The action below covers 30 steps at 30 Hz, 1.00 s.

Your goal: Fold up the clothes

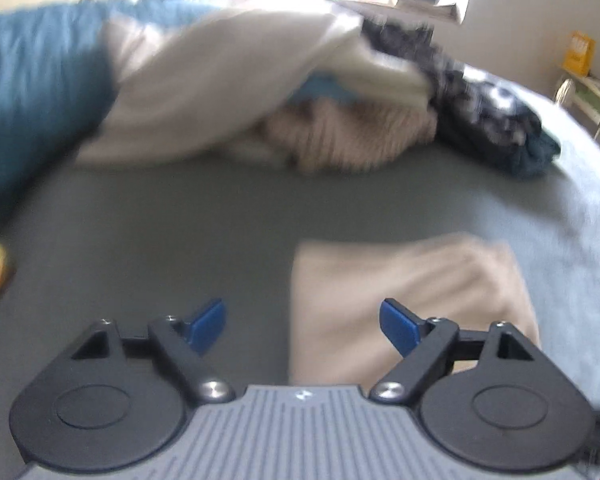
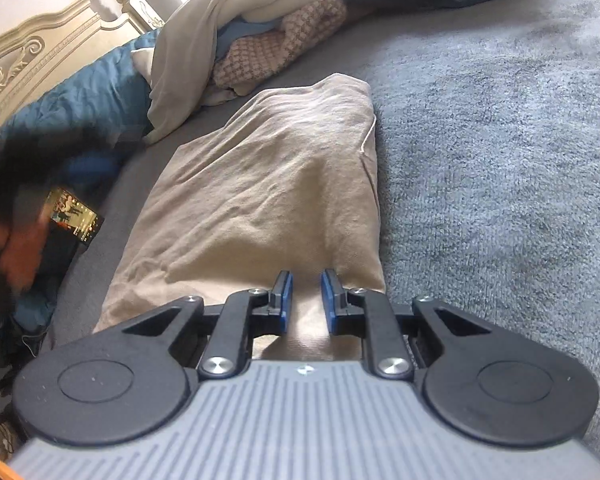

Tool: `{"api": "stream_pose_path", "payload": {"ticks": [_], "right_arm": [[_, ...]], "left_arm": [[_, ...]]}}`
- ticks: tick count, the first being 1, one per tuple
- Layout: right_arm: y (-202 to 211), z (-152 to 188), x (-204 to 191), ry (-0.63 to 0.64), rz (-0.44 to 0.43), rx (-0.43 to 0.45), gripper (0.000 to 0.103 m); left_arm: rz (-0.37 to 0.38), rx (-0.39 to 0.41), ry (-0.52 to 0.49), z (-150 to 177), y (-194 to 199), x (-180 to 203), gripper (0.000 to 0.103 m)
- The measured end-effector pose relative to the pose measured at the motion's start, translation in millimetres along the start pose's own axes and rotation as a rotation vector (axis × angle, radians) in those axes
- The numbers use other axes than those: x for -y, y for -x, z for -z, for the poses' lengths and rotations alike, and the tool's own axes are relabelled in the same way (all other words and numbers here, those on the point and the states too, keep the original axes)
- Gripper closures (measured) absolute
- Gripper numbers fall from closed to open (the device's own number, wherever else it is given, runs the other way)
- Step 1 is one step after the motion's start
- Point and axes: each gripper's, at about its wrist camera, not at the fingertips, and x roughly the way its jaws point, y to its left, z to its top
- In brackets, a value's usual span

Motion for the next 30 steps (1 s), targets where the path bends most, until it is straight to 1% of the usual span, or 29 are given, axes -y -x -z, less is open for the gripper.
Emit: {"api": "stream_pose_path", "payload": {"ticks": [3, 5, 7, 9, 10, 12, 14, 16, 17, 18, 20, 24, 27, 30], "right_arm": [[10, -3, -17, 0.075, 0.025, 0.022, 0.084], [19, -3, -33, 0.139, 0.009, 0.052, 0.083], [23, -3, -47, 0.180, -0.018, 0.048, 0.081], [22, 1, -61, 0.222, -0.021, 0.020, 0.079], [18, 5, -67, 0.241, -0.017, -0.007, 0.079], [8, 14, -76, 0.270, -0.001, -0.083, 0.078], [1, 23, -86, 0.312, 0.046, -0.156, 0.078], [7, 24, -100, 0.377, 0.056, -0.173, 0.078], [12, 23, -105, 0.390, 0.054, -0.158, 0.078], [18, 20, -107, 0.391, 0.058, -0.132, 0.078], [26, 13, -107, 0.365, 0.096, -0.088, 0.078], [24, 2, -89, 0.225, 0.207, -0.064, 0.078], [24, -1, -73, 0.123, 0.257, -0.037, 0.078], [28, 1, -64, 0.085, 0.292, -0.009, 0.078]], "left_arm": [[-0.007, -0.056, 0.005, 29, 9, 4, 0.018], [-0.022, -0.074, -0.012, 45, 12, 9, 0.018], [-0.062, -0.079, -0.026, 59, 11, 14, 0.018], [-0.096, -0.103, -0.037, 68, 7, 17, 0.017], [-0.104, -0.107, -0.026, 71, 5, 17, 0.017], [-0.103, -0.109, 0.016, 77, 4, 14, 0.015], [-0.094, -0.122, 0.049, 76, 1, 10, 0.015], [-0.087, -0.132, 0.075, 75, 0, 7, 0.015], [-0.086, -0.134, 0.077, 73, 1, 6, 0.015], [-0.089, -0.134, 0.075, 71, 2, 6, 0.015], [-0.104, -0.127, 0.072, 69, 7, 7, 0.015], [-0.109, -0.086, 0.061, 65, 28, 10, 0.015], [-0.104, -0.055, 0.001, 62, 38, 19, 0.015], [-0.101, -0.052, -0.041, 60, 39, 30, 0.015]]}}
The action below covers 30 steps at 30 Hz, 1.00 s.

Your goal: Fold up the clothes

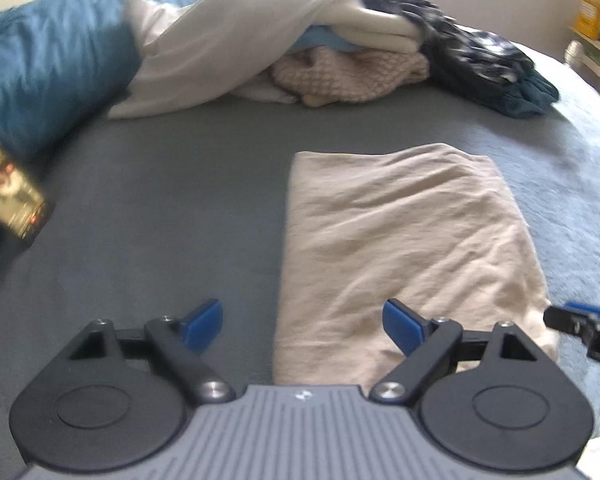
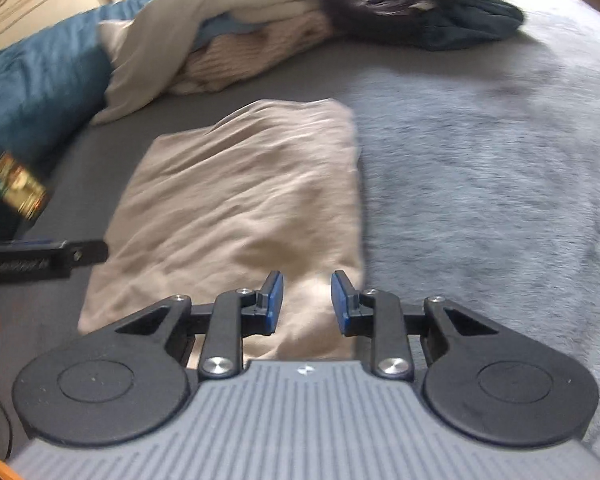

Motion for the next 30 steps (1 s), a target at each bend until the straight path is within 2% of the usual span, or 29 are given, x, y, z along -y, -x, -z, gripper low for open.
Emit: {"api": "stream_pose_path", "payload": {"ticks": [8, 12, 16, 19, 21, 25, 27, 30], "right_arm": [[-9, -17, 3, 0.025, 0.028, 0.016, 0.078], [-25, -29, 1, 0.048, 0.006, 0.013, 0.078], [-45, -39, 2, 0.076, -0.010, 0.003, 0.078], [-59, -45, 10, 0.073, 0.011, -0.006, 0.078], [-63, -50, 22, 0.024, 0.034, 0.004, 0.072], [-59, -54, 52, -0.168, 0.019, 0.014, 0.058], [-60, -51, 68, -0.261, -0.043, -0.006, 0.049], [-66, -44, 87, -0.401, -0.156, -0.032, 0.044]], "left_arm": [[0.036, -0.087, -0.035, 6, -18, 21, 0.015], [0.042, -0.169, -0.006, 6, -31, 20, 0.015], [0.040, -0.198, 0.000, 7, -37, 19, 0.015], [0.040, -0.212, 0.002, 7, -40, 18, 0.015], [0.038, -0.218, 0.001, 6, -41, 18, 0.014], [0.039, -0.225, 0.003, 7, -41, 17, 0.014], [0.040, -0.228, 0.003, 7, -41, 17, 0.014], [0.042, -0.233, 0.001, 5, -42, 16, 0.014]]}}
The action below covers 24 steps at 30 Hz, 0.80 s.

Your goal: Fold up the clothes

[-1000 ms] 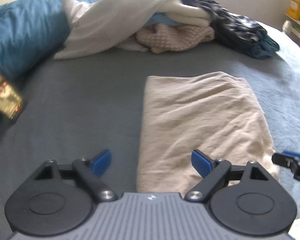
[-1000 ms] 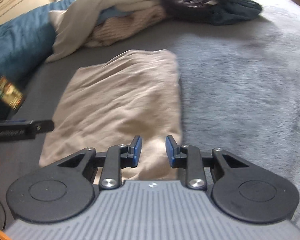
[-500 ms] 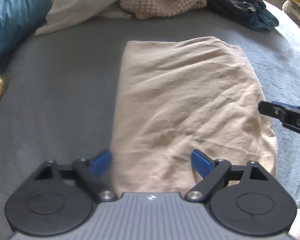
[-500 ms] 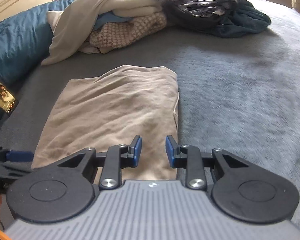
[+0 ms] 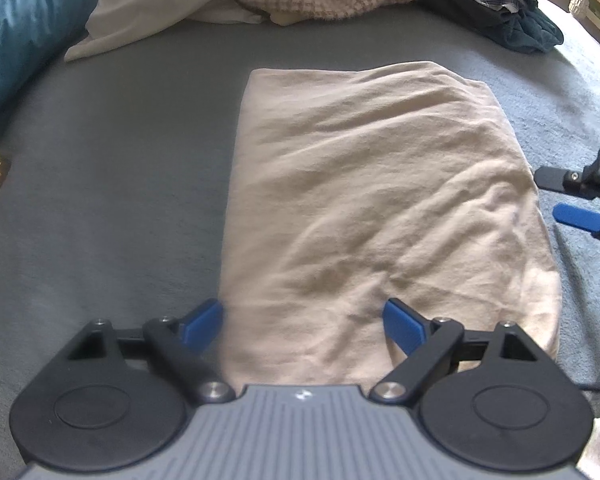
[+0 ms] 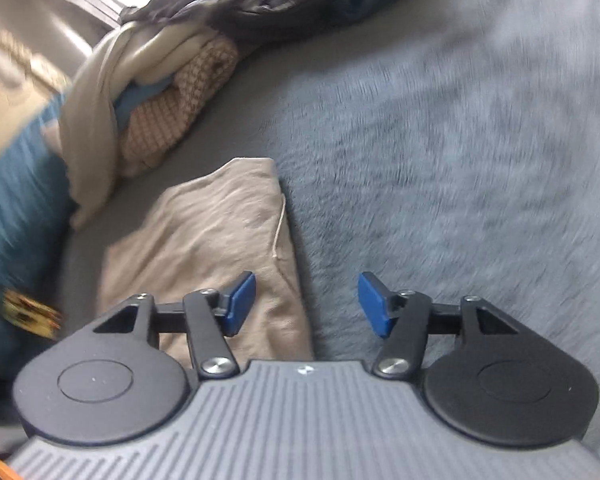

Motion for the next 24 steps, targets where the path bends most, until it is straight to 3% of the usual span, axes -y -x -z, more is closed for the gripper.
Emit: {"api": "stream_pose_path", "payload": {"ticks": [6, 11, 14, 24], "right_arm": [[-21, -5, 17, -0.148, -0.114, -0.057, 0.024], [-35, -13, 20, -0.207, -0.173, -0.043, 0.020], [-42, -14, 20, -0.214, -0.203, -0.048, 0.011], [-43, 6, 18, -0.157, -0.305, -0.172, 0.011]], "left_arm": [[0.000, -0.002, -0.003, 0, 2, -1, 0.013], [0.004, -0.005, -0.005, 0, 3, -2, 0.013], [0.003, -0.005, -0.005, 0, 4, -1, 0.013], [0.002, -0.006, -0.008, 0, 8, -3, 0.013]]}}
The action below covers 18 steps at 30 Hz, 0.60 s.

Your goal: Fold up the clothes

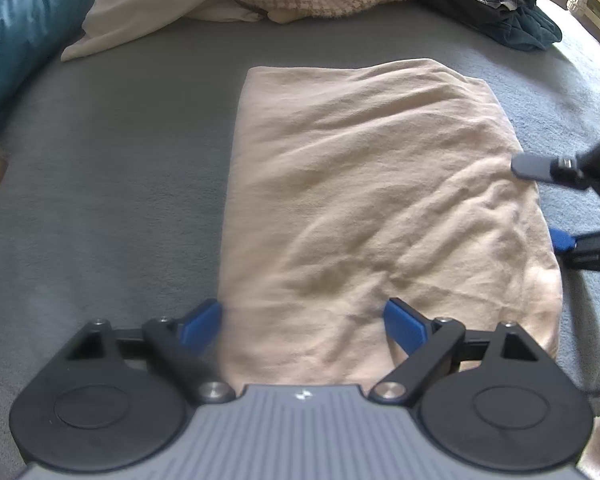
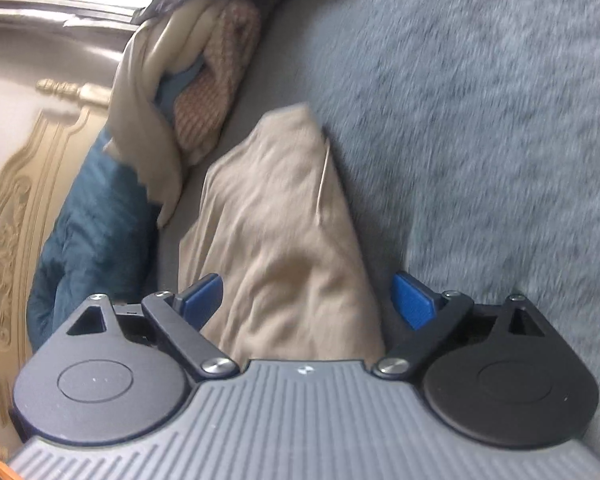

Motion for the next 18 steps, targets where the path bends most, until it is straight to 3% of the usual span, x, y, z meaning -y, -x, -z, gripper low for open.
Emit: {"api": "stream_pose_path", "payload": {"ticks": [7, 10, 15, 18], "right_arm": [[-8, 21, -9, 0.063, -0.023, -0.085, 0.011], [-9, 20, -8, 0.041, -0.024, -0.085, 0.011], [-7, 20, -8, 0.039, -0.027, -0.083, 0.011], [-4, 21, -3, 0.039, -0.032, -0.076, 0.011]], "left_arm": [[0.010, 0.005, 0.000, 0, 4, -3, 0.012], [0.046, 0.025, 0.001, 0, 9, -13, 0.012], [0.103, 0.129, 0.043, -5, 25, -42, 0.012], [0.186, 0.123, 0.111, -15, 14, -56, 0.012]]}}
